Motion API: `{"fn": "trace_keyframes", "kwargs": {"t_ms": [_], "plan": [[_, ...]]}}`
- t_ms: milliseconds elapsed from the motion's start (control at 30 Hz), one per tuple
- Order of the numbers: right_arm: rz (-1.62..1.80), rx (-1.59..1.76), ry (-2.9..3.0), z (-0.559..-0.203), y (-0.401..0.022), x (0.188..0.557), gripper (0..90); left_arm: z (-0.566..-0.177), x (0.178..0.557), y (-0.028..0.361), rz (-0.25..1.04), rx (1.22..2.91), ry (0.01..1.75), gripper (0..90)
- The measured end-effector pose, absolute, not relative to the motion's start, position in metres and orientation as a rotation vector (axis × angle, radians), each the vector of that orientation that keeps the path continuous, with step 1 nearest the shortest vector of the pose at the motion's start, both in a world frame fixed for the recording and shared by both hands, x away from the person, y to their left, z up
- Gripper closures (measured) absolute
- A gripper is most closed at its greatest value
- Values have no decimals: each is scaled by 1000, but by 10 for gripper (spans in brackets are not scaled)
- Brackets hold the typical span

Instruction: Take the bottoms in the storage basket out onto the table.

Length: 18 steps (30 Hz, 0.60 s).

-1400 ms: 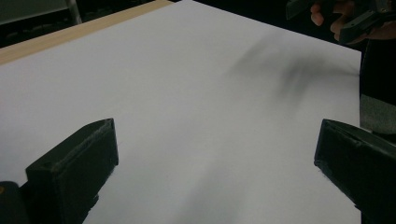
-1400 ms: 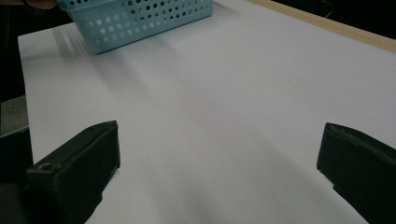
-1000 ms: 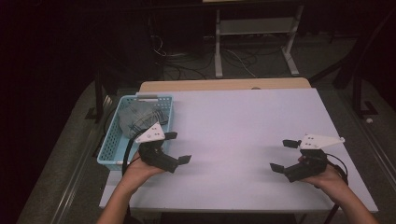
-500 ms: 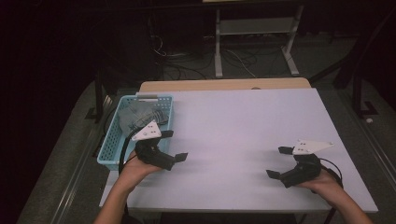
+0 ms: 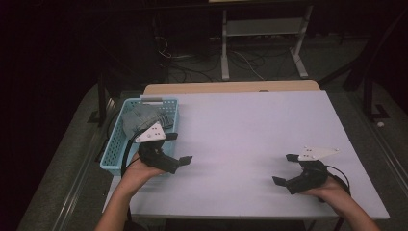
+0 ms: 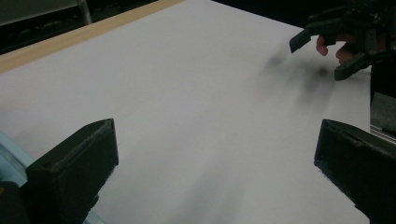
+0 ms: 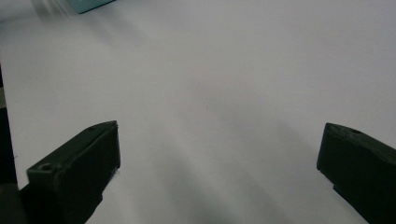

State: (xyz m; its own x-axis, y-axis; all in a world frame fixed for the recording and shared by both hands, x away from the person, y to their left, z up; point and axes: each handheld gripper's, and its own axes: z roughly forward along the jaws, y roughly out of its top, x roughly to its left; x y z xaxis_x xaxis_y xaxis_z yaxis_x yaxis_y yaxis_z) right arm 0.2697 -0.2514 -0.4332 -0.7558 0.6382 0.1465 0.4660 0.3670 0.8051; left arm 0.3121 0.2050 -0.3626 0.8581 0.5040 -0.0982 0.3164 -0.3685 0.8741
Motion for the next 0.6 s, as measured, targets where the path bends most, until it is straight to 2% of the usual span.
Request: {"fn": "trace_keyframes", "kwargs": {"t_ms": [600], "plan": [[1340,981,2409,-437,-250,269,0,-353,327,217,257,1953,641,0]]}}
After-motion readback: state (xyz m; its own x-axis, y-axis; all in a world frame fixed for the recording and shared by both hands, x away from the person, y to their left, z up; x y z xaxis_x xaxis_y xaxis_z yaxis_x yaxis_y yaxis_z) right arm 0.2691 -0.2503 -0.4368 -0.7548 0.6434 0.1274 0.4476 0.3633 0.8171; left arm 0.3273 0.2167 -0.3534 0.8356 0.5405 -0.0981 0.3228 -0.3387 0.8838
